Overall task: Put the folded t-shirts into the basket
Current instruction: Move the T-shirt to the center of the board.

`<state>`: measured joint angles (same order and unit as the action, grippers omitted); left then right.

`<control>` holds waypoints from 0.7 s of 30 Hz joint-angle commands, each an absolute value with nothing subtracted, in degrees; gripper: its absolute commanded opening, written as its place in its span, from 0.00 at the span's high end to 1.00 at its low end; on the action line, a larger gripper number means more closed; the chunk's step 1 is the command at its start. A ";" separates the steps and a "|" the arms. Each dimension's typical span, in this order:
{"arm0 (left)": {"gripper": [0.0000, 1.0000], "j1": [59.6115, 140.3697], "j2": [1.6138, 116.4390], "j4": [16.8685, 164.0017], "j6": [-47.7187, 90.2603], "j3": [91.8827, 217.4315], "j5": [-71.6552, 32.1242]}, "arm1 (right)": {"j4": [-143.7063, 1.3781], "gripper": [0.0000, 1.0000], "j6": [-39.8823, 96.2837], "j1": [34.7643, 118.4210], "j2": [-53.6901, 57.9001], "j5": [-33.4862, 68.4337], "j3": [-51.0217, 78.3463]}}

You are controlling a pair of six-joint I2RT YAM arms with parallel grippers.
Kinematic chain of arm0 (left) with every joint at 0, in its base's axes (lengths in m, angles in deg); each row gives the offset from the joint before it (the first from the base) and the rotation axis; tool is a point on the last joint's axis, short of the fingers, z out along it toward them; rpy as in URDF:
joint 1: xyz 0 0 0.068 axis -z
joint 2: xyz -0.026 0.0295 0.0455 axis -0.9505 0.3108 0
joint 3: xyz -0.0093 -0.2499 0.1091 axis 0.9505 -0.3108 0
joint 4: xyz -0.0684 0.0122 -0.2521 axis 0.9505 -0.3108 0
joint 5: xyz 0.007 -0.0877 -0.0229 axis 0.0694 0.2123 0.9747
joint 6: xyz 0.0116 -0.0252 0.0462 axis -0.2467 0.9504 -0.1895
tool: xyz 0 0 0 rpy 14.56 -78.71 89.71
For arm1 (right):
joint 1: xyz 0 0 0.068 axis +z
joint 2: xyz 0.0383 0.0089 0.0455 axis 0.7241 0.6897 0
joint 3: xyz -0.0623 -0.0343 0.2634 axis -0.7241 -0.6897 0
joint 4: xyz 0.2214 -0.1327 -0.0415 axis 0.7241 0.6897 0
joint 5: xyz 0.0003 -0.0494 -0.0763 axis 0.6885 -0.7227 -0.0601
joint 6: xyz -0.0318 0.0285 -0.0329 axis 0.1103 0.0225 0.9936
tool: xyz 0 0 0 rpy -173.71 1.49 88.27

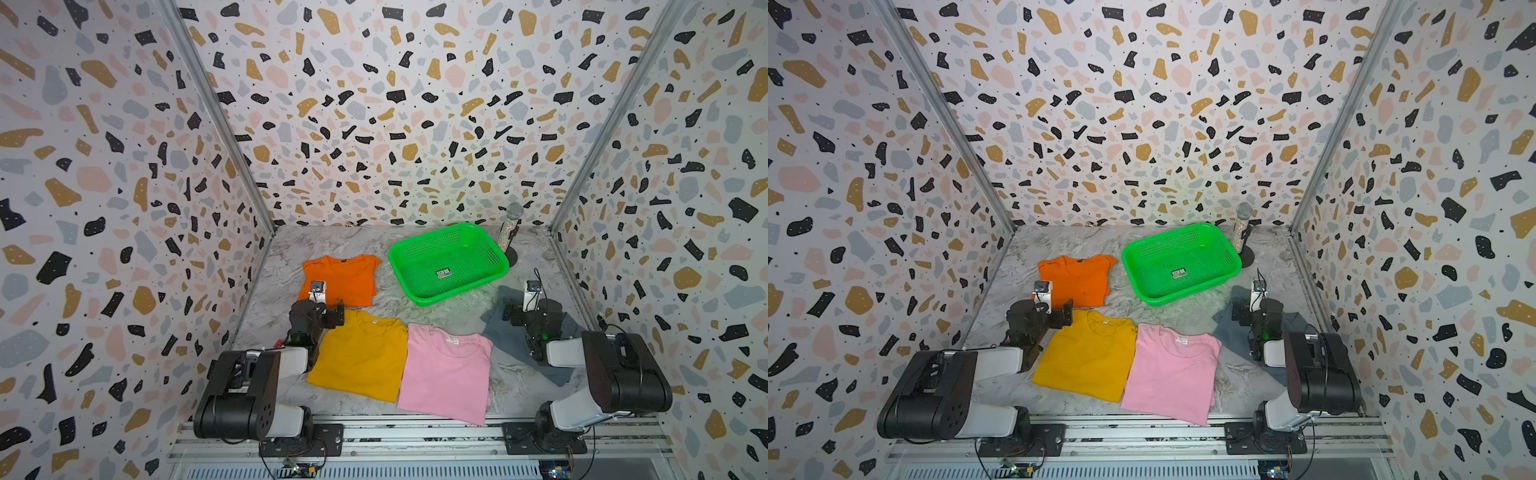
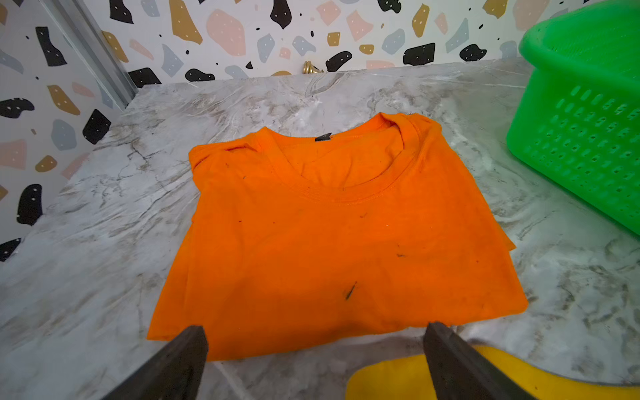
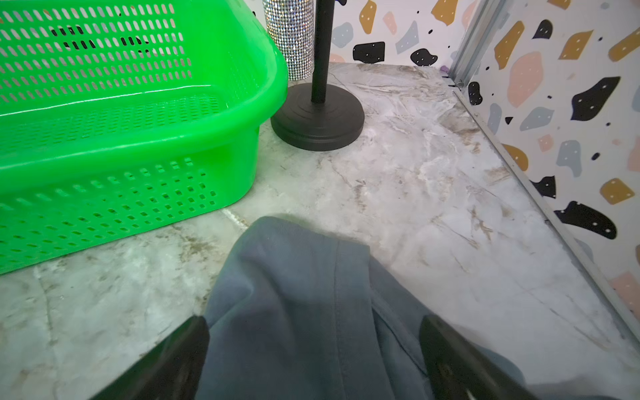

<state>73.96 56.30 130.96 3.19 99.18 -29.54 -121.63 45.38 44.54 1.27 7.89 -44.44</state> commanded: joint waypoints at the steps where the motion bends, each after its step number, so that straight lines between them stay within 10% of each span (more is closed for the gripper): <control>1: 0.00 74.26 56.40 132.35 2.48 100.62 -29.36 | -121.81 0.00 45.17 44.73 0.51 8.10 -43.32; 21: 0.00 74.29 56.37 132.30 2.47 100.62 -29.36 | -119.44 0.00 46.64 47.28 0.60 2.85 -42.00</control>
<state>73.96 56.30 130.96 3.19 99.18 -29.54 -121.06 45.60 45.37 1.27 6.75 -44.20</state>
